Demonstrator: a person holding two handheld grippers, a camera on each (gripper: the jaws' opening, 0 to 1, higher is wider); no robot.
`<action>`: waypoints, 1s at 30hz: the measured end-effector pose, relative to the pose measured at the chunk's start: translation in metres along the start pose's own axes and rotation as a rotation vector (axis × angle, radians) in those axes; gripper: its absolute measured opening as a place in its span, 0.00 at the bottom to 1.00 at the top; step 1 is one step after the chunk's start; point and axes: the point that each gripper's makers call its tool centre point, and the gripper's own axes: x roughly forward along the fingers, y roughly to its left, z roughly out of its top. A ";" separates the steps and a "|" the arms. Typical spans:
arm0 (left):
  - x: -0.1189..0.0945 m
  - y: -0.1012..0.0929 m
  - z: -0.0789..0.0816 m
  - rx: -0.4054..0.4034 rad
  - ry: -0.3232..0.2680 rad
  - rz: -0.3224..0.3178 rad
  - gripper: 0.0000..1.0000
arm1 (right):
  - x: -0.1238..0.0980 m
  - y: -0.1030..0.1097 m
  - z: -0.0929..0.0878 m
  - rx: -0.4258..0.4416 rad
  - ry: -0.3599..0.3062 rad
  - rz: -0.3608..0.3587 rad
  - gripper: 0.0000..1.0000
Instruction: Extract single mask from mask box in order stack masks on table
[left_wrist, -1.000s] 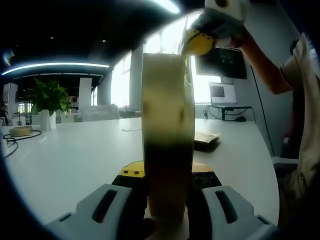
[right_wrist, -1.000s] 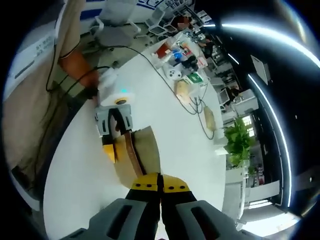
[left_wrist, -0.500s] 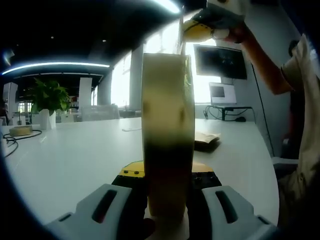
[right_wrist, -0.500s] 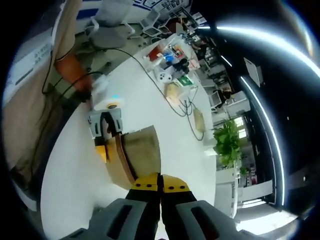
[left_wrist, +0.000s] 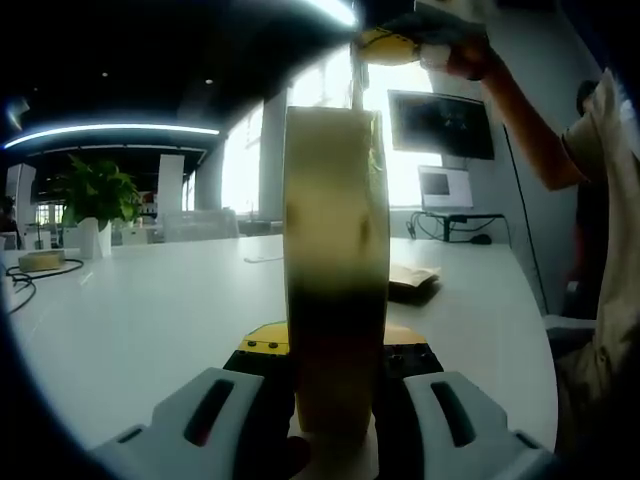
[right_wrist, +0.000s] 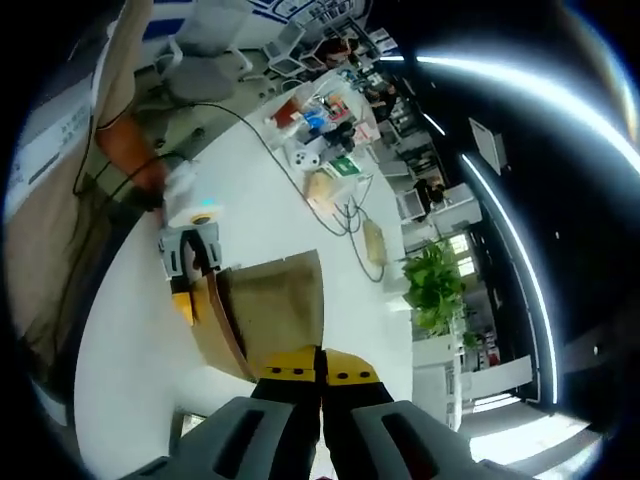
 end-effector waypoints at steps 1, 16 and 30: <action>0.000 0.000 0.000 0.000 0.000 0.000 0.20 | -0.001 -0.001 0.000 -0.001 -0.001 -0.003 0.00; 0.001 0.000 -0.001 0.003 0.002 -0.001 0.19 | -0.021 -0.031 0.000 0.001 -0.004 -0.091 0.00; 0.001 0.000 -0.001 0.003 0.001 -0.001 0.19 | -0.033 -0.046 0.000 0.009 -0.007 -0.146 0.00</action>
